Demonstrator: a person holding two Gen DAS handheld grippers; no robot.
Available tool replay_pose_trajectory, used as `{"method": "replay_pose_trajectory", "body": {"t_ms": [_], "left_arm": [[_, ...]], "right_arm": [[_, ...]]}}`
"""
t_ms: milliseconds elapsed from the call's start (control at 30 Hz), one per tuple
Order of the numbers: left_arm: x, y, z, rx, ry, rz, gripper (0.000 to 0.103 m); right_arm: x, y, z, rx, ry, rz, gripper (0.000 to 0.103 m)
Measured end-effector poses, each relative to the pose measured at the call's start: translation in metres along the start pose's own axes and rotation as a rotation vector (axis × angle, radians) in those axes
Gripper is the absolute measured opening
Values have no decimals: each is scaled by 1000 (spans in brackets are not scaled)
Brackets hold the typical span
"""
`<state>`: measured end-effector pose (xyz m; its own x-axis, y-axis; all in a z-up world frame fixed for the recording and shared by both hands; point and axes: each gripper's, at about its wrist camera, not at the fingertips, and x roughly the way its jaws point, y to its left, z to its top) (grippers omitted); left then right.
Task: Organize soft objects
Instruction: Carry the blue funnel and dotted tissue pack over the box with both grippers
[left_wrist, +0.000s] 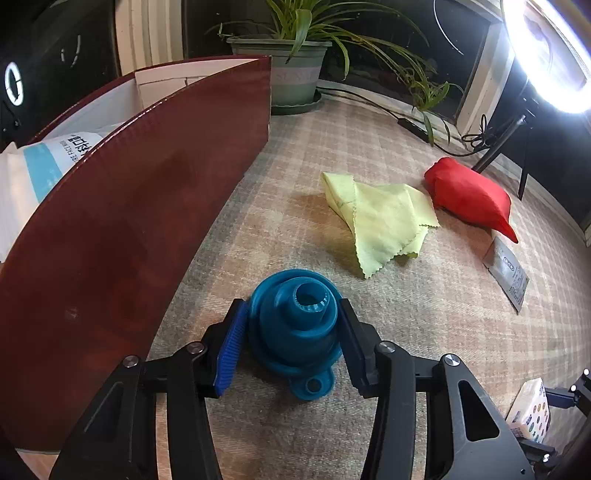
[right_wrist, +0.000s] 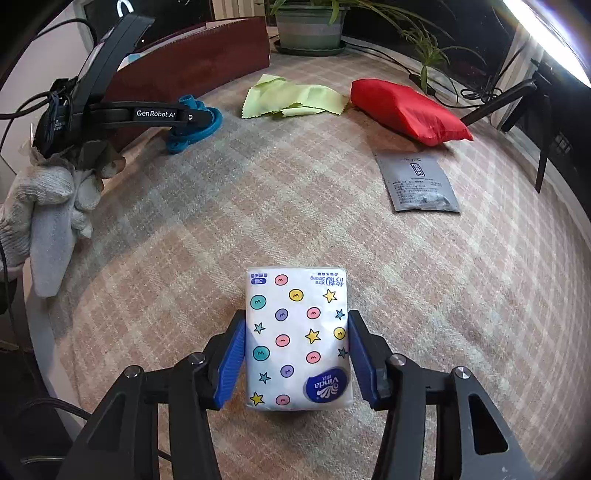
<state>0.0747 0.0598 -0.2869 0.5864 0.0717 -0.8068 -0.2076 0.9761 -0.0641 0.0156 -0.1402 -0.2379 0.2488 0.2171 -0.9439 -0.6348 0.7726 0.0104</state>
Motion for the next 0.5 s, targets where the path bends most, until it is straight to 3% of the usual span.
{"method": "replay_pose_trajectory", "body": {"t_ms": [500], "left_arm": [[-36,-16,12,5,-39,-100,45]], "right_arm": [[-28,-16,11,88,-88,19,47]]}}
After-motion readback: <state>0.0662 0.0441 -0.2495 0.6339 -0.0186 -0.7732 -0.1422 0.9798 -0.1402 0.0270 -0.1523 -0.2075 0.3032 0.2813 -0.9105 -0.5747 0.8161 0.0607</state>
